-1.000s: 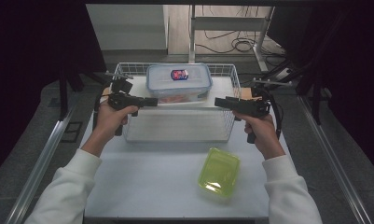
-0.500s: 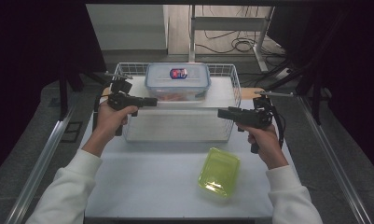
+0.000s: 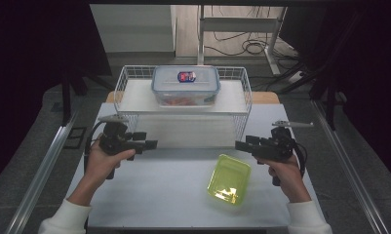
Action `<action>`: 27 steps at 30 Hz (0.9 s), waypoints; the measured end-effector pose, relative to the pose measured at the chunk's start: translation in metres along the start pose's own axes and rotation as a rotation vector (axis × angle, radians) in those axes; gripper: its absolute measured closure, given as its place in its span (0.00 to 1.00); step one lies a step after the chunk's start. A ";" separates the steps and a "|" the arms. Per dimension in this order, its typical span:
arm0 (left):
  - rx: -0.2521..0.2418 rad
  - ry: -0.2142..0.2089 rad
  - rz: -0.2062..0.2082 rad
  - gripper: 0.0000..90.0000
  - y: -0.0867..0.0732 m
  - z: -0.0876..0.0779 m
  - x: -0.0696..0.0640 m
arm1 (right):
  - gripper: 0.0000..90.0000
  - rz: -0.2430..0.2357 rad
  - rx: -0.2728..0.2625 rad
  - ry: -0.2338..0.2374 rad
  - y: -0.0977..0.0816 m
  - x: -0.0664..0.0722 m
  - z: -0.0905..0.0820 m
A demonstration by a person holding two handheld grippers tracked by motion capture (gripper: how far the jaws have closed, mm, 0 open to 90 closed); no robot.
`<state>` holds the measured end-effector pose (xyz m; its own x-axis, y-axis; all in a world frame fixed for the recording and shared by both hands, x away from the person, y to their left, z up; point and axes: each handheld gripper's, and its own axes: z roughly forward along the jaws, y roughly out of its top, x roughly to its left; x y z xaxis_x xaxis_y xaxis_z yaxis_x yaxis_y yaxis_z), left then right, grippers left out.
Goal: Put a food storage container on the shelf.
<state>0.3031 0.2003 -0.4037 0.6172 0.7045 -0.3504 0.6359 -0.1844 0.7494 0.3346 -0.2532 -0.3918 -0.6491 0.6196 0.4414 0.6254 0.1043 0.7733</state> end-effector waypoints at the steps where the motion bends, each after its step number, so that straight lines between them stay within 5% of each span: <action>1: 0.004 0.007 -0.014 0.36 -0.009 0.002 0.001 | 0.34 -0.004 0.006 -0.002 -0.005 -0.001 -0.001; 13: 0.039 0.045 -0.044 0.29 -0.066 0.006 0.007 | 0.35 -0.024 0.092 -0.045 -0.051 -0.003 -0.004; 19: 0.060 0.072 -0.065 0.29 -0.085 0.004 0.011 | 0.38 -0.032 0.114 -0.106 -0.055 -0.008 -0.009; 27: 0.093 0.081 -0.063 0.27 -0.094 0.015 0.020 | 0.42 -0.059 0.108 -0.105 -0.054 0.000 -0.010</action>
<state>0.2627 0.2210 -0.4893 0.5379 0.7690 -0.3453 0.7146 -0.1985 0.6708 0.2968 -0.2668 -0.4290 -0.6408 0.6874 0.3419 0.6338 0.2225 0.7408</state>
